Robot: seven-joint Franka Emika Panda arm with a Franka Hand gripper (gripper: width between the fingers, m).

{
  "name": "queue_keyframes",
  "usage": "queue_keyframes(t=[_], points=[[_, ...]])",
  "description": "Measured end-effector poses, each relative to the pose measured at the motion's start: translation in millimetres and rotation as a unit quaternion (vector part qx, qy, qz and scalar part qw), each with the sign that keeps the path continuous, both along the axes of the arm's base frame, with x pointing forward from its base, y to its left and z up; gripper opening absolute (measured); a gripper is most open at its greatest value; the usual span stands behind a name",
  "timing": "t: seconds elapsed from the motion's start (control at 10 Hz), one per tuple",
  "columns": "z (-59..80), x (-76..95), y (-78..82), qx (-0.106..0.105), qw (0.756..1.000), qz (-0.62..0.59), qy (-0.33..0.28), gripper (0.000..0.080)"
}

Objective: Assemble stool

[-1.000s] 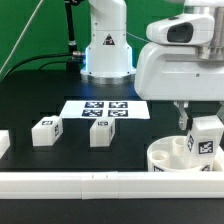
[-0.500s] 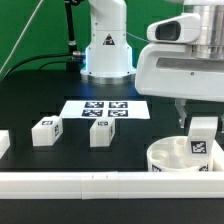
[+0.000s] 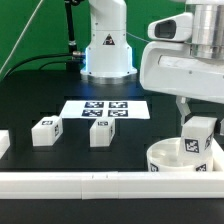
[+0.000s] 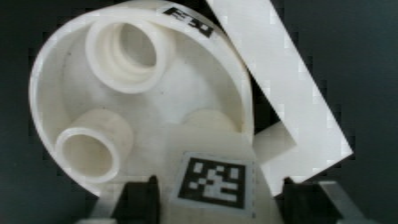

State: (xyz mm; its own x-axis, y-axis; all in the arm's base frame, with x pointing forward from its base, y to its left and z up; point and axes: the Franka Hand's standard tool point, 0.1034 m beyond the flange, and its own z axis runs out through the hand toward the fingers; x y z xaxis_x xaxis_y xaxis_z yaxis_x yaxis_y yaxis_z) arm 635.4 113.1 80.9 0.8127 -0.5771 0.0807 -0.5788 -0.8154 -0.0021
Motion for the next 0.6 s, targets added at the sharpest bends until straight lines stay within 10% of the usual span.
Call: queue_keyframes(t=[0.2, 0.3, 0.6], points=[[-0.1, 0.0, 0.3, 0.000, 1.000, 0.005, 0.000, 0.0328], [0.3, 0.1, 0.8, -0.001, 1.000, 0.023, 0.000, 0.0499], [12.5, 0.9, 10.5, 0.019, 0.994, 0.108, -0.010, 0.0645]])
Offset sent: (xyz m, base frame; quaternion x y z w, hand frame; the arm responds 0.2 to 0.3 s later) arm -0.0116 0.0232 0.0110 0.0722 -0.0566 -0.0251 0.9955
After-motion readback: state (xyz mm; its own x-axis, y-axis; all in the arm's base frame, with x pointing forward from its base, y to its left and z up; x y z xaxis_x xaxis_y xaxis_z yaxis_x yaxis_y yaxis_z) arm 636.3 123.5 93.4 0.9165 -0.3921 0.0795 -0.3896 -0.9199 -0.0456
